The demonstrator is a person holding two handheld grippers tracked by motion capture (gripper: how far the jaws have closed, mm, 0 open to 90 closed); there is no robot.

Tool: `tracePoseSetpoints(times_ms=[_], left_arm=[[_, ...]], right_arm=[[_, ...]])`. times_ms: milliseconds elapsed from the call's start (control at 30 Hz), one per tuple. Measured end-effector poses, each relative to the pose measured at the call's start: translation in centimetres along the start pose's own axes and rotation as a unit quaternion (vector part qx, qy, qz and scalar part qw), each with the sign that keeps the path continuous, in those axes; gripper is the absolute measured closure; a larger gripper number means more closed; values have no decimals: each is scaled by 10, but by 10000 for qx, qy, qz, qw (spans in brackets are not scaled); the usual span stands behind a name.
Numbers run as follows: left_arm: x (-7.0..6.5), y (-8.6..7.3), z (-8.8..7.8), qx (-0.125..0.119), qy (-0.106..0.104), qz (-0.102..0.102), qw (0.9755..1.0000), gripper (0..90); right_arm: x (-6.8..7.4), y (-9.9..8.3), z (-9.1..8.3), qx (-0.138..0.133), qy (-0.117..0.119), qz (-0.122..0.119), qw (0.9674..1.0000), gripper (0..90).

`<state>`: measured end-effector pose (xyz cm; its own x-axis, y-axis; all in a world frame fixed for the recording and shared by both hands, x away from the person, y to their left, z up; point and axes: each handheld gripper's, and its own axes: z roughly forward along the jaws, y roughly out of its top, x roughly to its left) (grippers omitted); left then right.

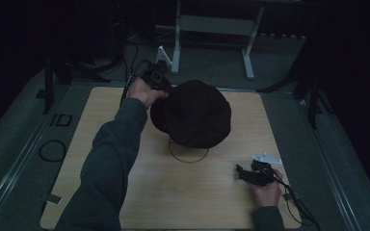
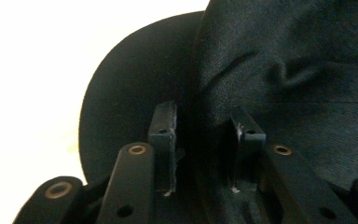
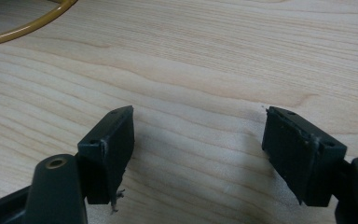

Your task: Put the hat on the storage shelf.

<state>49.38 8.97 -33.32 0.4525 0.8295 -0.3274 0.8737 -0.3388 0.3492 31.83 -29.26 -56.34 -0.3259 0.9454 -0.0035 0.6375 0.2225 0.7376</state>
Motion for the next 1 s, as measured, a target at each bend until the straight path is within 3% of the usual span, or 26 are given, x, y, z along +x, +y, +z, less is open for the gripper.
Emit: tracePoseSetpoints(times_ms=[67,167,367,700,1000], left_arm=[[4,-2,3,82,60,-38,9999,642],[9,-4,6,62,-31,-50,10000,604],[14,-8,4,35,234,-3,9997,554],[19,-14,-5,-8,420,133,9990,579],[32,-25,-21,-111,511,87,9986,646]], right_arm=[[0,0,0,-5,5,-7,10000,253],[0,0,0,-7,5,-4,10000,253],[0,0,0,-5,5,-6,10000,253],[0,0,0,-5,6,-8,10000,253],[0,0,0,-5,14,-21,10000,253]])
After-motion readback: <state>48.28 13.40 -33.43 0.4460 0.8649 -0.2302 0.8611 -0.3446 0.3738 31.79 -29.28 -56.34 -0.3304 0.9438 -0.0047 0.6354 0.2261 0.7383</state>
